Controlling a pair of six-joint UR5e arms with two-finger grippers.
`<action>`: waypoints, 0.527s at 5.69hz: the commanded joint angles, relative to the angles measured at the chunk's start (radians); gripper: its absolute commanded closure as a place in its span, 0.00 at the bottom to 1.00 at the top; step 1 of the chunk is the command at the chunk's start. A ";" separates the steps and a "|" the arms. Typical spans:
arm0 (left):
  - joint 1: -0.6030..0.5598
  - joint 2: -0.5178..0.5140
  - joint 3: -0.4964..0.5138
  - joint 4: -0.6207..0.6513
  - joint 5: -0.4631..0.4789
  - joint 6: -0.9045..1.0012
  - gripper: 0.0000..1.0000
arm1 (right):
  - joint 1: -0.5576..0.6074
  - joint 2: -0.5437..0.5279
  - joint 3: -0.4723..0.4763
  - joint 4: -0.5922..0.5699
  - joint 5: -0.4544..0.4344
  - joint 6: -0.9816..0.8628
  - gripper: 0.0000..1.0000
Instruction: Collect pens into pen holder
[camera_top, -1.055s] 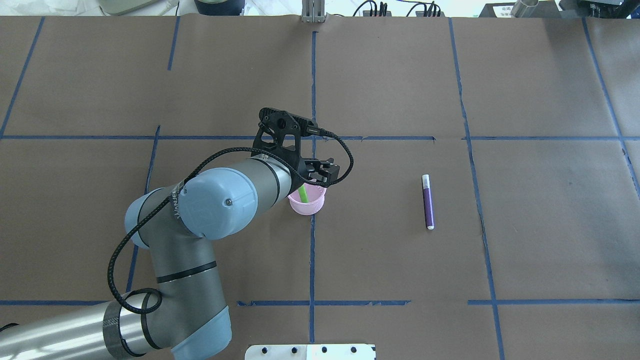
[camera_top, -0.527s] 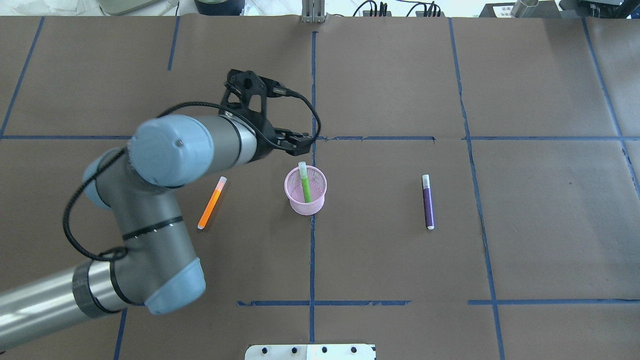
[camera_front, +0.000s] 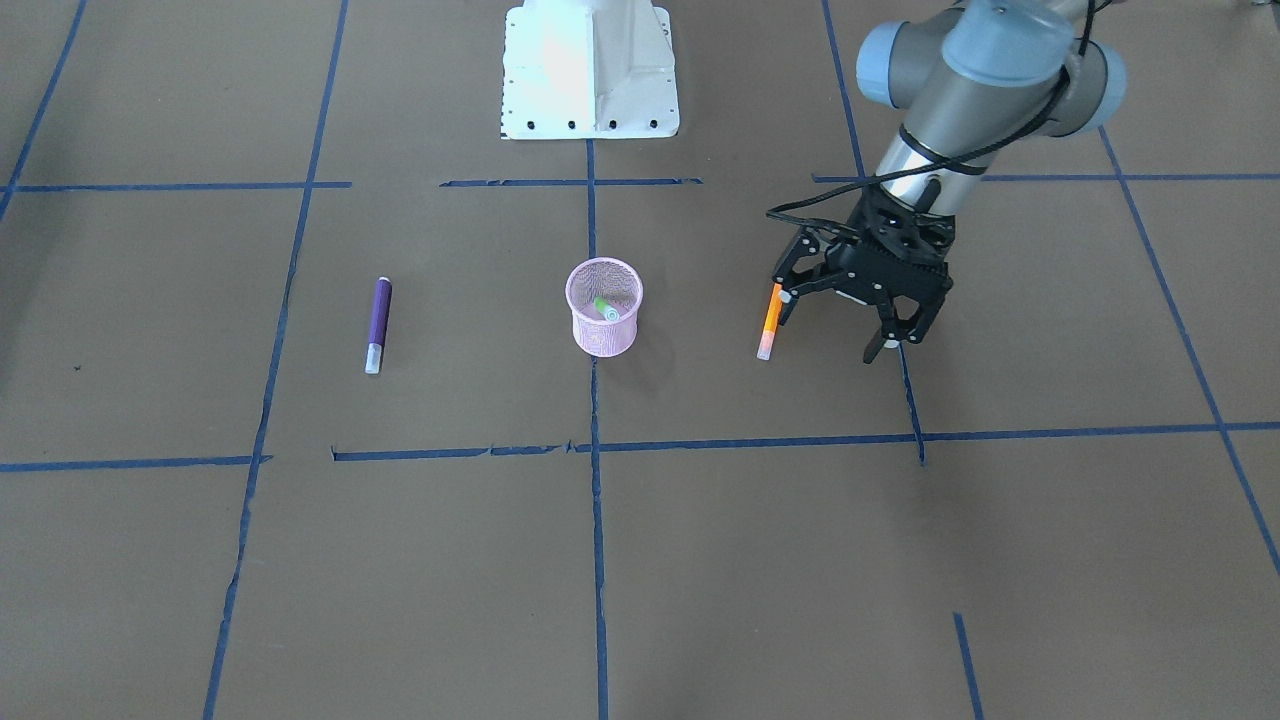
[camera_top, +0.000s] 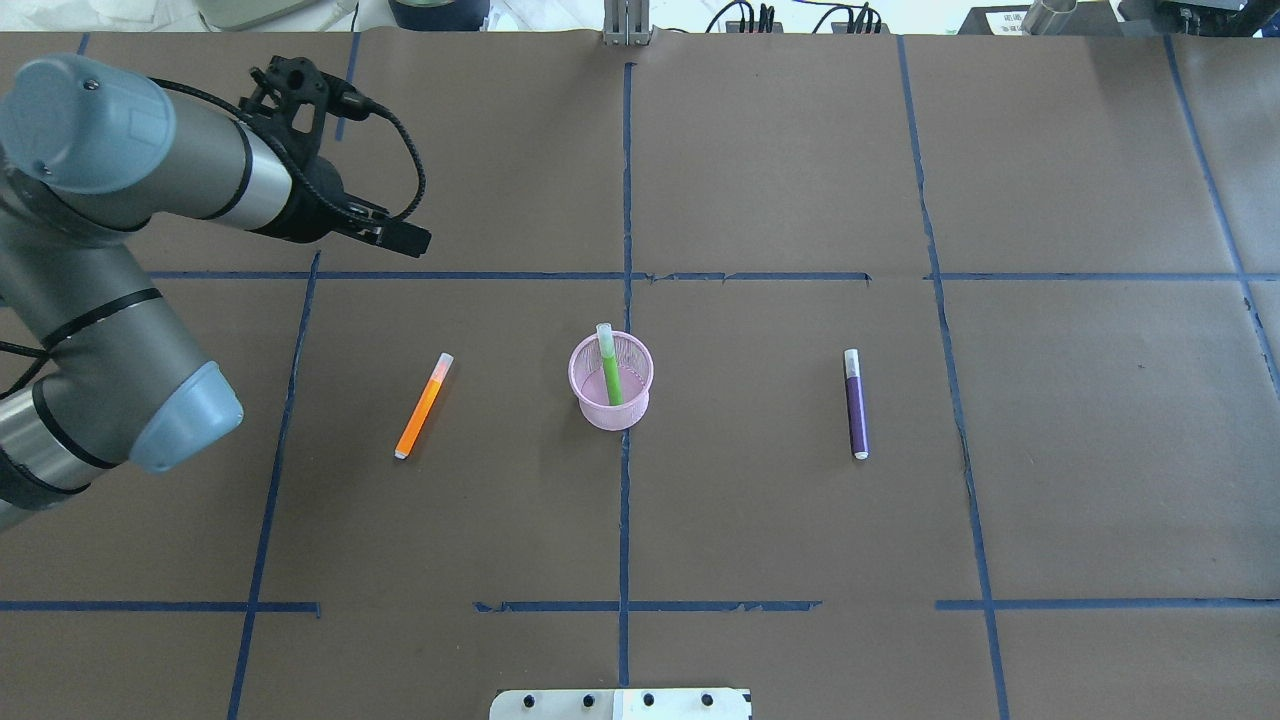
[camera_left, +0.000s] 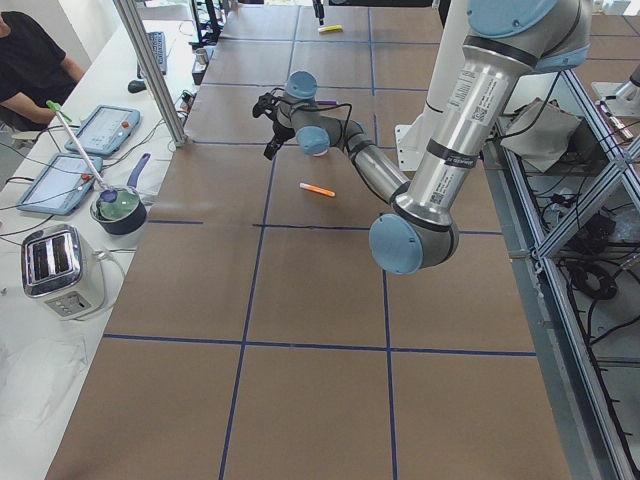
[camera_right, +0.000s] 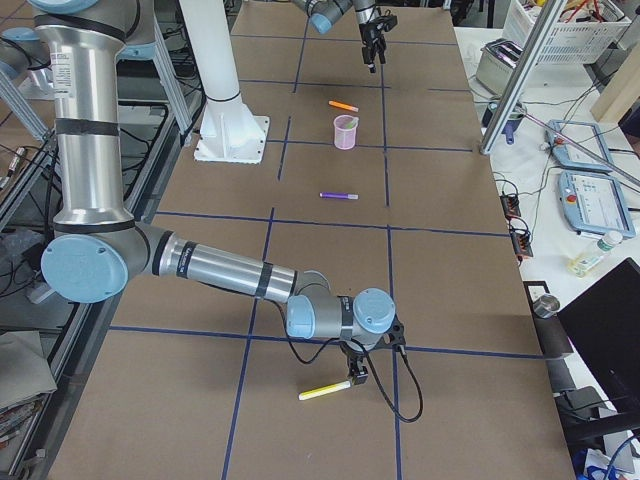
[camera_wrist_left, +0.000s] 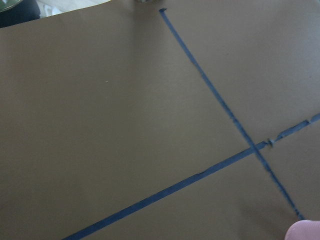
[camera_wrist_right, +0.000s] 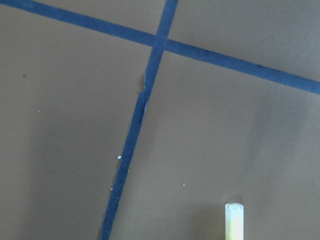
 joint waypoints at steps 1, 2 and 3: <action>-0.021 0.018 0.004 0.000 -0.022 0.015 0.01 | -0.001 0.015 -0.124 0.033 -0.008 -0.014 0.03; -0.021 0.018 0.003 -0.001 -0.022 0.009 0.01 | -0.001 0.013 -0.134 0.033 -0.009 -0.013 0.05; -0.019 0.018 0.003 -0.001 -0.022 0.006 0.01 | -0.004 0.021 -0.140 0.031 -0.015 -0.013 0.08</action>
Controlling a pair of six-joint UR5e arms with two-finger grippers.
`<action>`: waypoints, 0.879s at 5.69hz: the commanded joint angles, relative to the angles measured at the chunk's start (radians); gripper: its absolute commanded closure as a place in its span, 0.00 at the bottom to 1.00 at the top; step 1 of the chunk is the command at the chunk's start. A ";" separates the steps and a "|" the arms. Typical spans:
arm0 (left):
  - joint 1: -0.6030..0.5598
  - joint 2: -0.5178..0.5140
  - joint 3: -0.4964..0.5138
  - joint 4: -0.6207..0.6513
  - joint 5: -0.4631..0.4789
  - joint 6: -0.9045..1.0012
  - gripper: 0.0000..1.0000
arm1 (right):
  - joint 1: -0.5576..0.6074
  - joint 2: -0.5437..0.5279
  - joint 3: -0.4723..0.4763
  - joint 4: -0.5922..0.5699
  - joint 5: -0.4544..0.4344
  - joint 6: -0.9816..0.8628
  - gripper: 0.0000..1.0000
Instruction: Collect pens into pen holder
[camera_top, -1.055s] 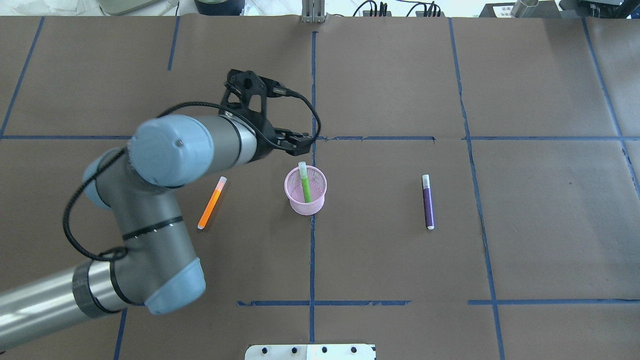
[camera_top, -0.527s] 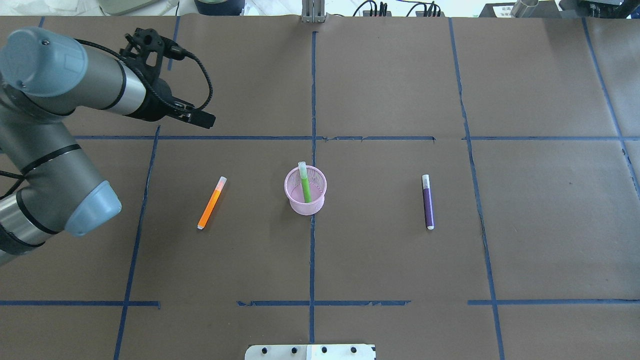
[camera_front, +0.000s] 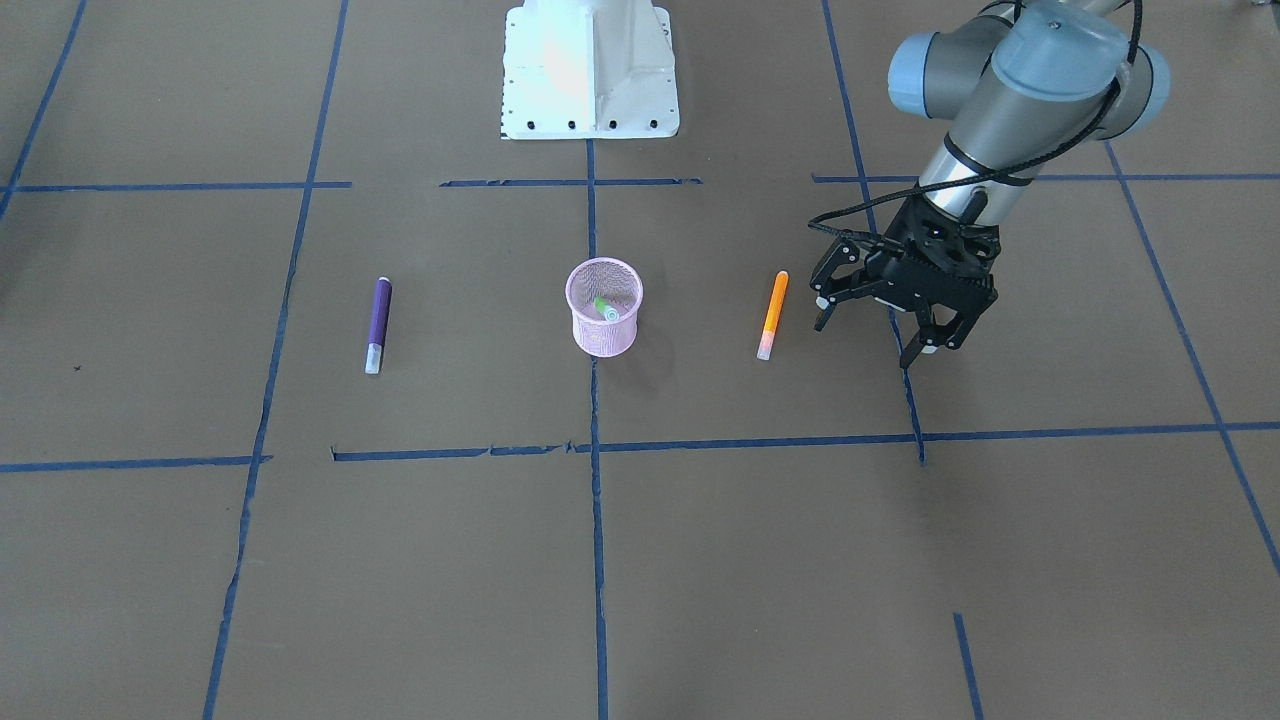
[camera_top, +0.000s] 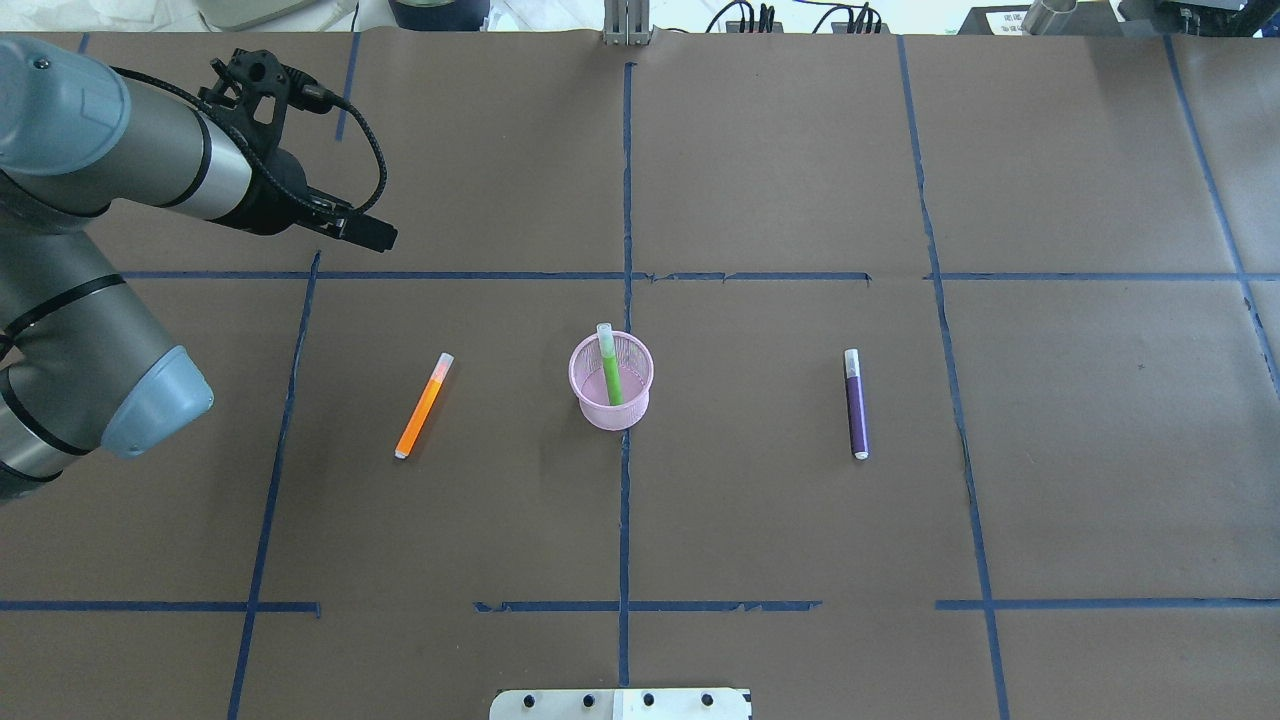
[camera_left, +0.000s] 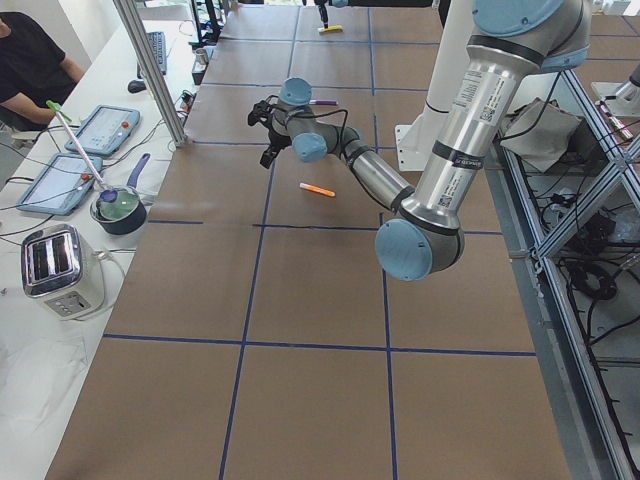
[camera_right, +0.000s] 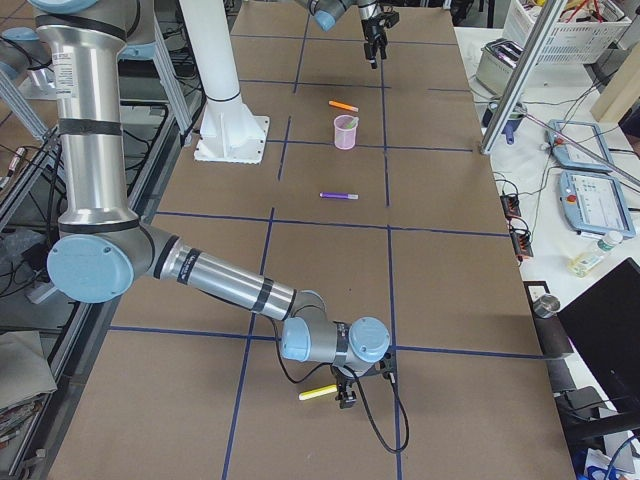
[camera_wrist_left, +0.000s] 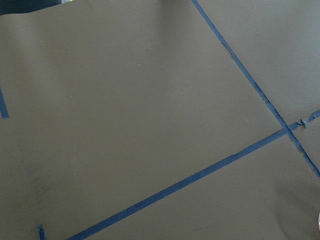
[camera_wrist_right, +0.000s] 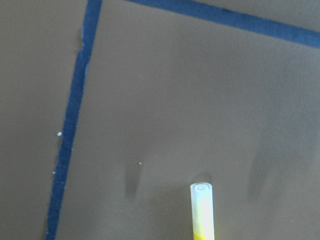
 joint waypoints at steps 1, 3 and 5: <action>0.001 0.001 -0.003 -0.003 0.000 -0.002 0.01 | -0.003 0.006 -0.012 -0.005 -0.004 0.000 0.14; 0.001 0.001 -0.006 -0.003 0.000 -0.002 0.01 | -0.009 0.028 -0.042 -0.007 -0.007 0.015 0.19; -0.001 0.002 -0.008 -0.006 0.000 -0.003 0.01 | -0.018 0.033 -0.060 -0.007 -0.007 0.023 0.34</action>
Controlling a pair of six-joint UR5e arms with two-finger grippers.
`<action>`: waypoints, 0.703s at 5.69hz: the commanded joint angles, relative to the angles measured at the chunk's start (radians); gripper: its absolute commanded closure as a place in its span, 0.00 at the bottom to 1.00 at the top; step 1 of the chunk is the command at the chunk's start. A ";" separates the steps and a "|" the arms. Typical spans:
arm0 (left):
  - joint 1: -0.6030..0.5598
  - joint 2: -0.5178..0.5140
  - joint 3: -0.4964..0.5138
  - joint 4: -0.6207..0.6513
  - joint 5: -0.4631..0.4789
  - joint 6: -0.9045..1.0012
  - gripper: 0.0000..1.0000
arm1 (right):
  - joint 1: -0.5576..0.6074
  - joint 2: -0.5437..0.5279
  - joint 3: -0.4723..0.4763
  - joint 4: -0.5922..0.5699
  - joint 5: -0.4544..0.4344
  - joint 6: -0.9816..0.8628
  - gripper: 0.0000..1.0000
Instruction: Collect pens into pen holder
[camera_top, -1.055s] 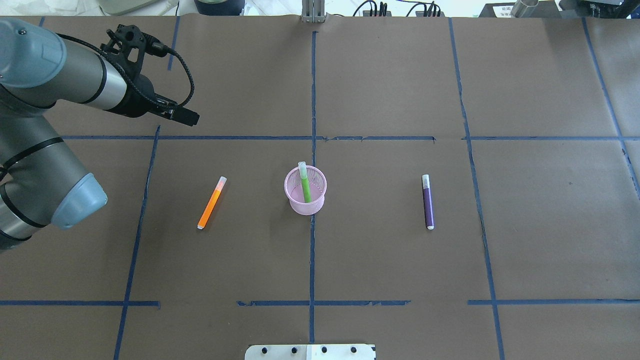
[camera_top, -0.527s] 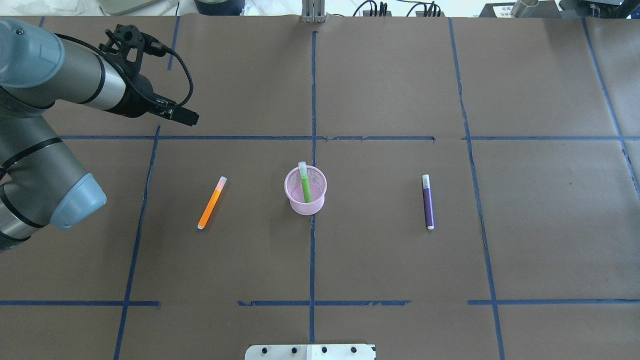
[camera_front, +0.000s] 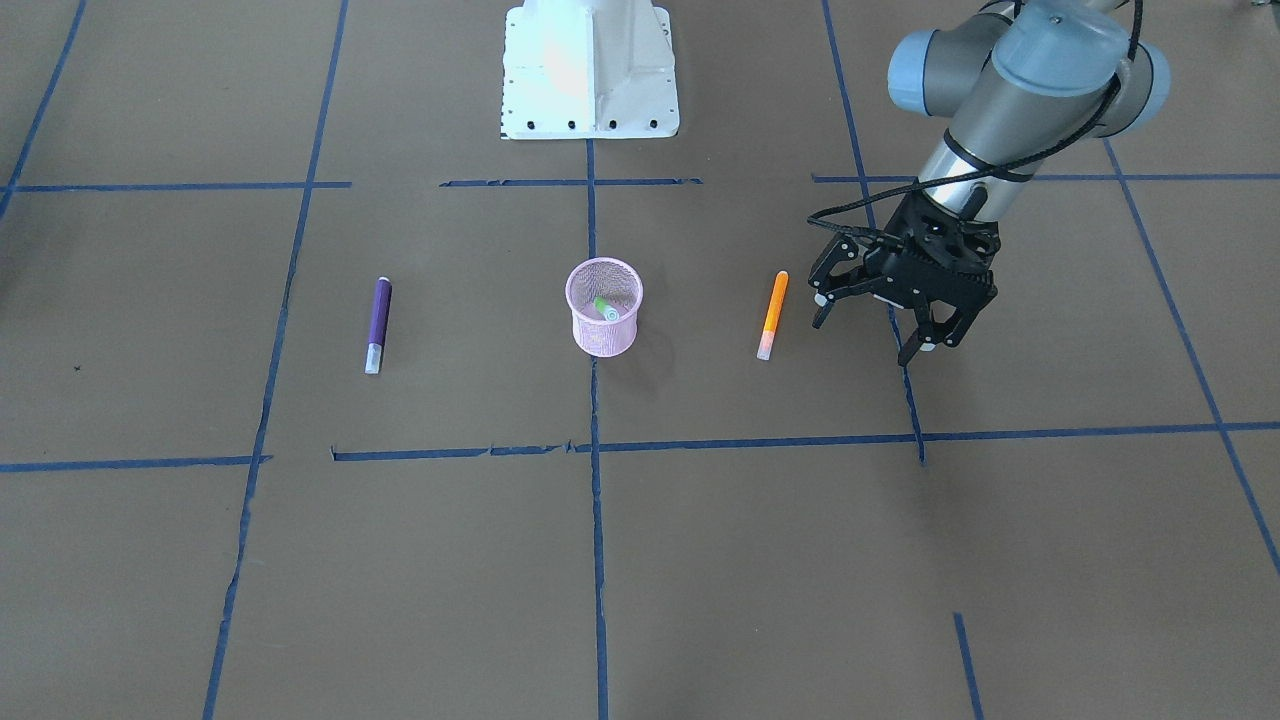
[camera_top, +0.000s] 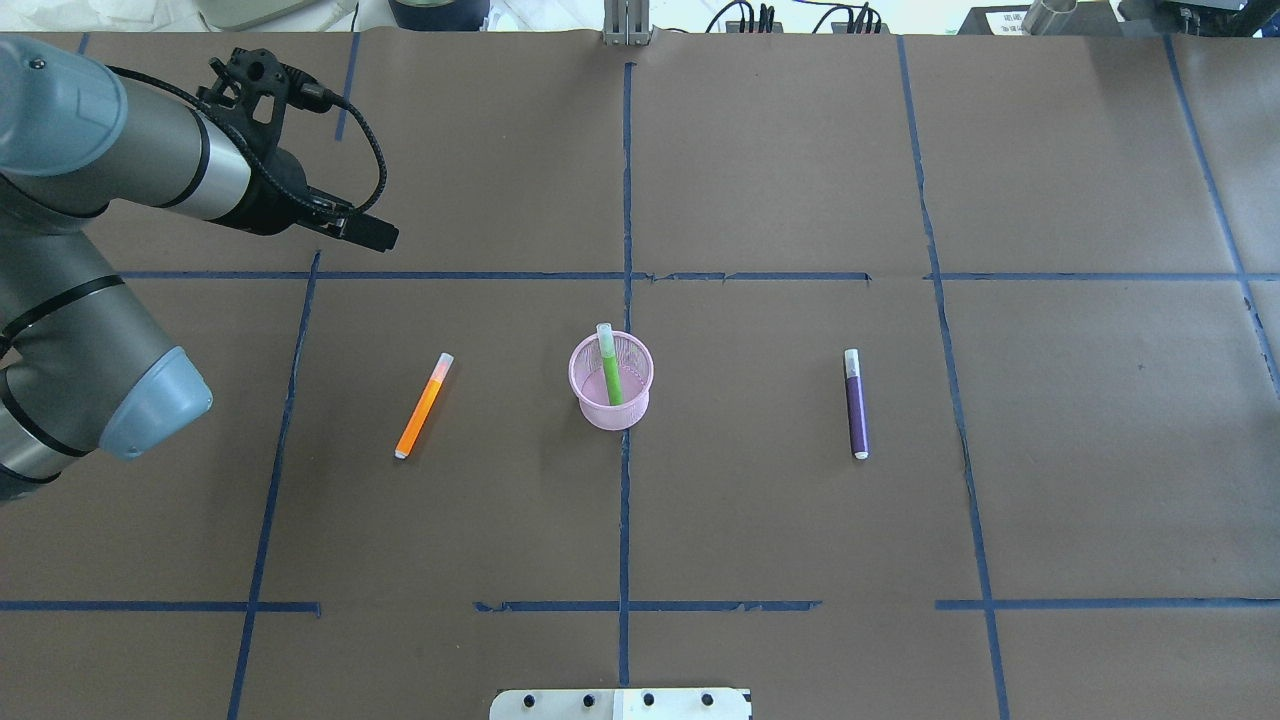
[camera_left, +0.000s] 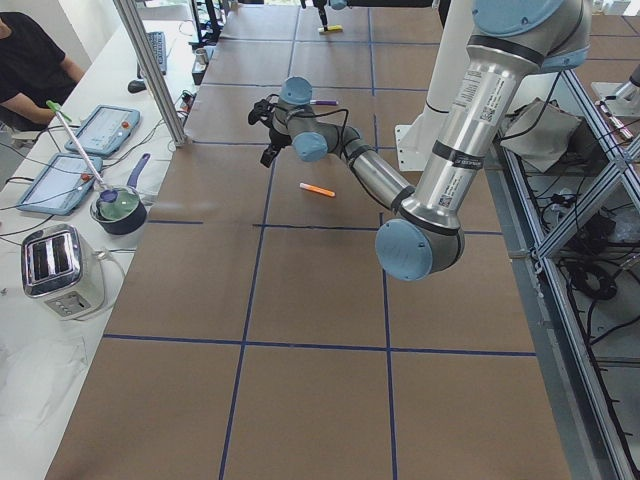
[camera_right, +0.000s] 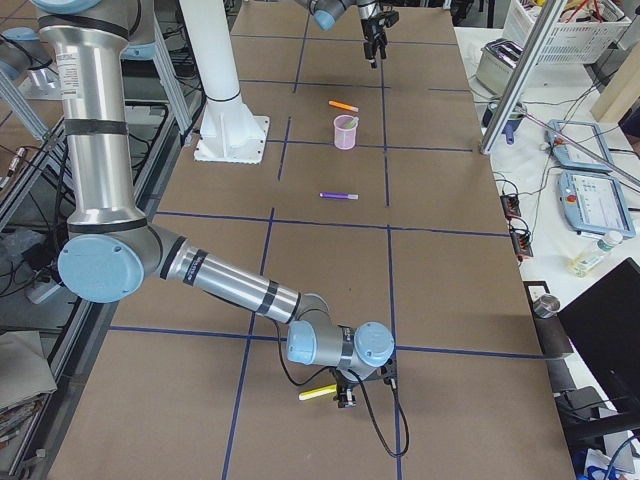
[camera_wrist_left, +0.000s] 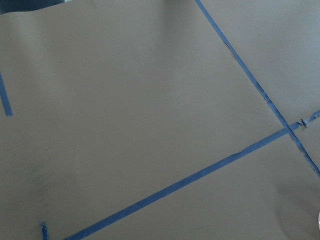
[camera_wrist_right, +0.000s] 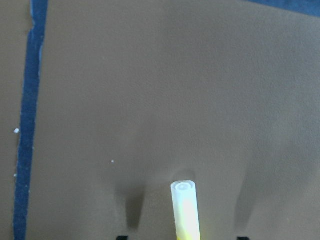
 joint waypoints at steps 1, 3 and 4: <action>-0.001 0.001 -0.003 -0.004 0.000 0.000 0.01 | -0.004 0.002 -0.011 -0.001 0.000 0.003 0.37; -0.001 0.001 -0.003 -0.007 0.000 0.000 0.01 | -0.004 0.002 -0.011 -0.001 0.000 0.006 0.86; -0.001 0.004 -0.001 -0.007 0.000 0.000 0.01 | -0.004 0.003 -0.011 -0.001 0.000 0.005 1.00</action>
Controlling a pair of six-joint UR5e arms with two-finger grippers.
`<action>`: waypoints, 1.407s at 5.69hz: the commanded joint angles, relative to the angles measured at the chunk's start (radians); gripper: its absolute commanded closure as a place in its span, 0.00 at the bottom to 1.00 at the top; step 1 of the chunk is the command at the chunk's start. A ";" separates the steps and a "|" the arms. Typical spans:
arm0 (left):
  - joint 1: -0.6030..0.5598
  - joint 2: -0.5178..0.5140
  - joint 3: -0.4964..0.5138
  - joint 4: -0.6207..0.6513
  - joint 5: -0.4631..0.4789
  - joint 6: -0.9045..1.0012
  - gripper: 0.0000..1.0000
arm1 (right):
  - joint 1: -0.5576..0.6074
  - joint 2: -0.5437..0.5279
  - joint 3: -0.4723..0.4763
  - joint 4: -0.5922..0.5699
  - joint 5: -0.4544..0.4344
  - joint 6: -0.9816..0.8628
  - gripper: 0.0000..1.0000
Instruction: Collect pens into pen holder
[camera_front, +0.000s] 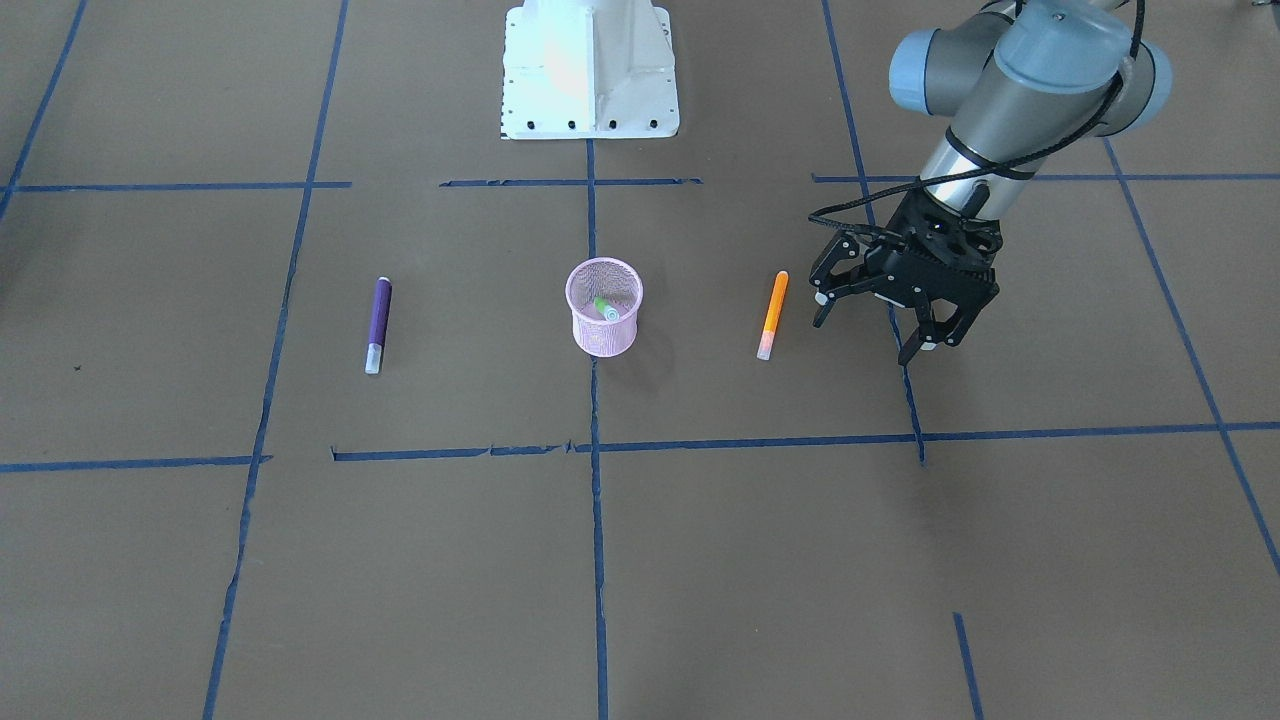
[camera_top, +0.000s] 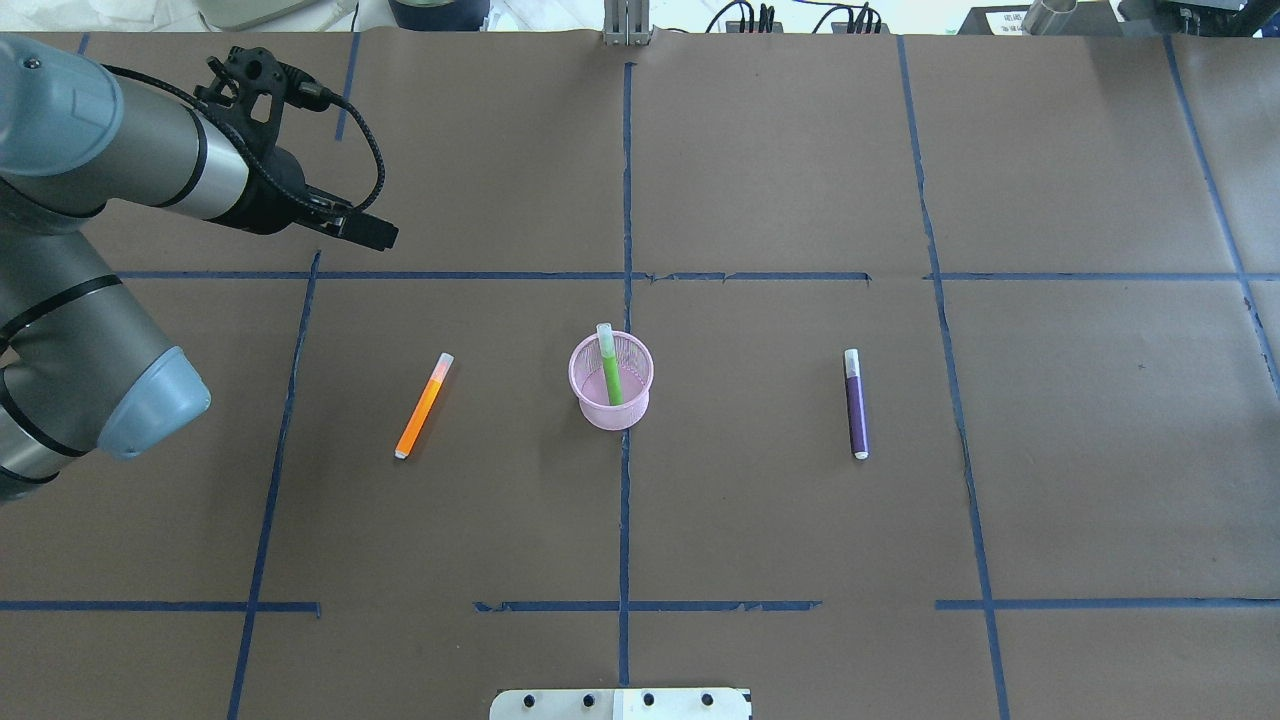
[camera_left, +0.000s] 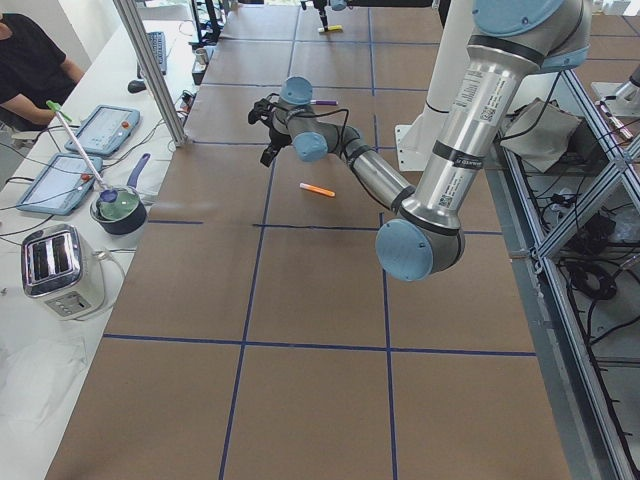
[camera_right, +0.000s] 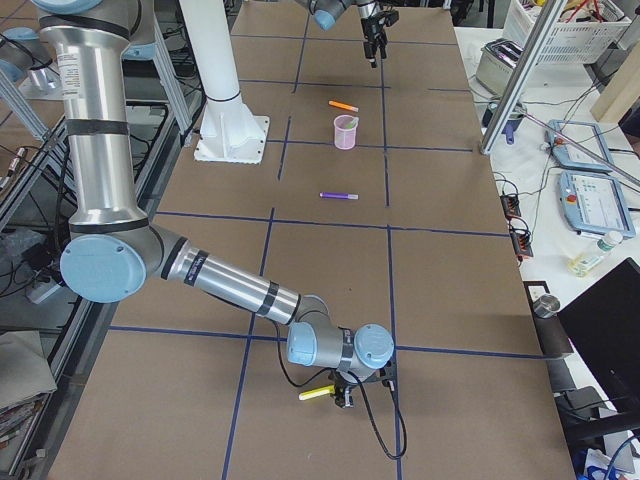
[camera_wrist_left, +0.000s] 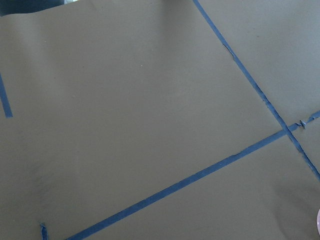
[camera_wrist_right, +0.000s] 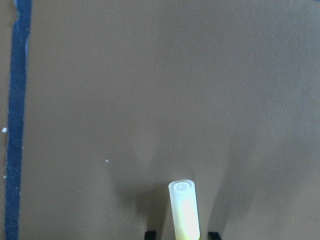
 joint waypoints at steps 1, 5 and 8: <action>0.000 0.002 -0.001 0.000 0.000 0.000 0.01 | -0.002 -0.001 0.000 0.007 0.006 -0.004 1.00; 0.000 0.000 -0.002 -0.002 0.000 -0.002 0.01 | -0.084 0.021 0.445 0.015 0.120 0.309 1.00; 0.006 0.000 0.010 -0.004 0.000 0.011 0.00 | -0.268 0.201 0.746 0.014 0.008 0.717 1.00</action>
